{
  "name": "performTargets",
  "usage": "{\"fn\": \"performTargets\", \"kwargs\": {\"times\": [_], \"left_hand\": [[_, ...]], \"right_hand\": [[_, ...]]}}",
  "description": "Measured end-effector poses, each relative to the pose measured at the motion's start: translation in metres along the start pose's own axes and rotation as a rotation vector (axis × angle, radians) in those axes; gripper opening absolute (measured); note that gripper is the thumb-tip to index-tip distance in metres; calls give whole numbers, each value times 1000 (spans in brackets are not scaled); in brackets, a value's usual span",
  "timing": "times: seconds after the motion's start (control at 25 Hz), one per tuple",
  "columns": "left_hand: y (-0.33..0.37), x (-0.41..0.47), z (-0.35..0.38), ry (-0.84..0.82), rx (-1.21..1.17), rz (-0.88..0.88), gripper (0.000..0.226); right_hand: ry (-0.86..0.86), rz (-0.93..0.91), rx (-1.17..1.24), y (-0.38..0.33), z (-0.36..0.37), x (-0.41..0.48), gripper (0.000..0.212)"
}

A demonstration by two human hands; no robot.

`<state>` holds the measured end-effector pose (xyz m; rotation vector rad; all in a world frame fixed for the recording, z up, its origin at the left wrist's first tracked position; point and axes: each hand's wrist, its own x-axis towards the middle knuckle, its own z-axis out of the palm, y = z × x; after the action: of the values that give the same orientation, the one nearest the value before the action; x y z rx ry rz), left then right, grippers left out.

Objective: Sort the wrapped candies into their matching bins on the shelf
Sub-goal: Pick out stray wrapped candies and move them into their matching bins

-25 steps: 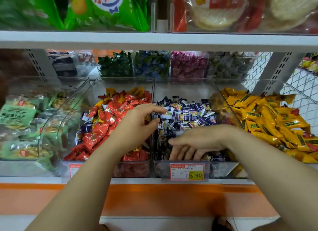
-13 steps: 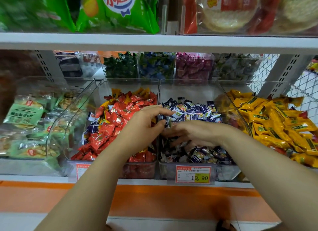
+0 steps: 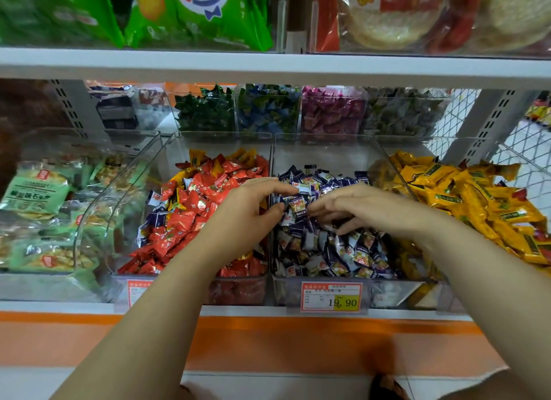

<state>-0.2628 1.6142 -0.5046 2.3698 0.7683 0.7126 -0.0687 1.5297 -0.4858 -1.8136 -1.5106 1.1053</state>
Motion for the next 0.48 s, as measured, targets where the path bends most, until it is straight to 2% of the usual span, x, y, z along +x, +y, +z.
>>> {"fn": "performTargets", "kwargs": {"times": [0.16, 0.32, 0.4, 0.48], "left_hand": [[4, -3, -1, 3, 14, 8, 32], [27, -2, 2, 59, 26, 98, 28], [46, 5, 11, -58, -6, 103, 24], [62, 16, 29, -371, -19, 21, 22]], "right_hand": [[82, -48, -315, 1, -18, -32, 21], [318, -127, -280, 5, -33, -66, 16], [415, -150, -305, 14, -37, -76, 15], [464, -166, -327, 23, -40, -85, 14]]}}
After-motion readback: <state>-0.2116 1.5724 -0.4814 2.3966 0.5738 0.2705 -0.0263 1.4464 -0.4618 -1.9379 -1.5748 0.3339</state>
